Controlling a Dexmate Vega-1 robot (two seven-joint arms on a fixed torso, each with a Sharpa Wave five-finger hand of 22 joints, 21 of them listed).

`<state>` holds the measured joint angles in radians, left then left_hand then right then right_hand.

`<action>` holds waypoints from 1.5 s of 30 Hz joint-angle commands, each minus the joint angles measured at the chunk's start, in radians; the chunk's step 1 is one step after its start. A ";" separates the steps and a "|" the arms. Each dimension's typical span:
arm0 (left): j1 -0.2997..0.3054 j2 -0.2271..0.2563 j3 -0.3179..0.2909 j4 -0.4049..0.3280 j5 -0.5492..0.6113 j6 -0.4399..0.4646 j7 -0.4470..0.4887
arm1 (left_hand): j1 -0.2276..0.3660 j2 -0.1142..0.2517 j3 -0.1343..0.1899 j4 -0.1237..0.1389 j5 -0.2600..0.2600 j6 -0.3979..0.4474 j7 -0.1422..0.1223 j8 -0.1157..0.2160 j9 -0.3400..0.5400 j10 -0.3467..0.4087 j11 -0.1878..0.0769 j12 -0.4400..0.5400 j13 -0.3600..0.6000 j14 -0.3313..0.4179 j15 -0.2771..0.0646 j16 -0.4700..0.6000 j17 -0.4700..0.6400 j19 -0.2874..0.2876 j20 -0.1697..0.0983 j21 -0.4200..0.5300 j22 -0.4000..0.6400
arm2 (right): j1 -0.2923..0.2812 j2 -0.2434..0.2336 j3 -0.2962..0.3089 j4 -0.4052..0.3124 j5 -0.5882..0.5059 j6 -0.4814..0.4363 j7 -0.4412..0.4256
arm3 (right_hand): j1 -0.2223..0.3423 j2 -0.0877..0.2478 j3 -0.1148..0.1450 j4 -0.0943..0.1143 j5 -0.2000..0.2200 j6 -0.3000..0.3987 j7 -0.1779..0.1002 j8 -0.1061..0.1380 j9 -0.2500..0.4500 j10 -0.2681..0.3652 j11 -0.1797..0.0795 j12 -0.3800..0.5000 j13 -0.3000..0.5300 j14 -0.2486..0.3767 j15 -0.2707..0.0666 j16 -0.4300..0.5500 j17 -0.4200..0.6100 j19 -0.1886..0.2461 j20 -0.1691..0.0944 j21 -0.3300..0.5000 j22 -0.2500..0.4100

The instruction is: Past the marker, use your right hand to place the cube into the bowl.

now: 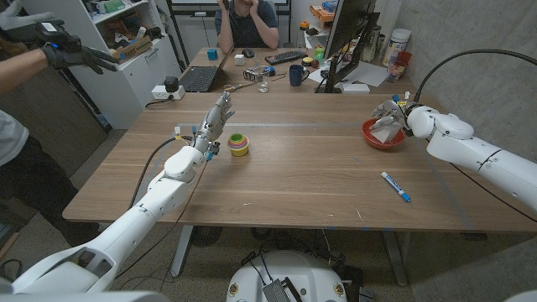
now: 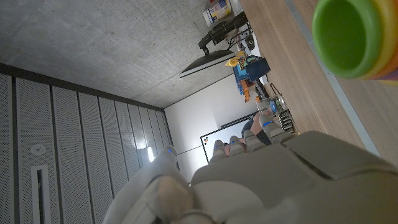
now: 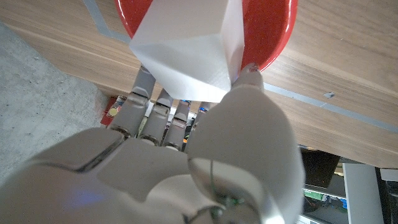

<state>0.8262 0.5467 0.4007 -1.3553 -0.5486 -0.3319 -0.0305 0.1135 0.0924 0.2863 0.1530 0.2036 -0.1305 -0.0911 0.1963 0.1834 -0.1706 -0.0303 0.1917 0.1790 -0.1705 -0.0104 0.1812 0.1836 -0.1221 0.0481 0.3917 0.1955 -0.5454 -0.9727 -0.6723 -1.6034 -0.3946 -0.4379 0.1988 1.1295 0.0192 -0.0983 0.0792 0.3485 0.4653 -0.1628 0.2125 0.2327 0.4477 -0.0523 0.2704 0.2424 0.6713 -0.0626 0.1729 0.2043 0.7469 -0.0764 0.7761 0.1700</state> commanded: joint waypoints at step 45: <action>-0.005 0.005 -0.017 0.039 -0.030 -0.027 -0.044 | -0.006 -0.005 -0.009 -0.003 0.007 -0.003 0.002 -0.003 0.003 -0.021 0.007 0.004 0.003 -0.049 0.005 0.006 0.003 -0.005 0.001 -0.002 0.003 | -0.053 -0.023 0.056 -0.098 0.027 0.024 -0.069 | -0.284 -0.043 -0.232 0.058 0.145 -0.221 -0.056 0.006 -0.039 -0.252 -0.039 -0.036 -0.052 -0.303 -0.032 0.027 -0.018 -0.096 0.081 -0.299 -0.005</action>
<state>0.8238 0.5539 0.3852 -1.3230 -0.5735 -0.3531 -0.0654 0.1136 0.0925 0.2824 0.1490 0.2031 -0.1305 -0.0911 0.1963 0.1834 -0.1705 -0.0303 0.1917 0.1790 -0.1705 -0.0104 0.1812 0.1836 -0.1221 0.0481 0.3918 0.1955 -0.5703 -0.9828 -0.6430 -1.6643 -0.3674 -0.4311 0.1810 0.8544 -0.0222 -0.3295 0.1423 0.4865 0.2274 -0.2193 0.2089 0.1907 0.1824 -0.0892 0.2285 0.1905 0.3546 -0.0463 0.1933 0.1859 0.6372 0.0118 0.4816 0.1626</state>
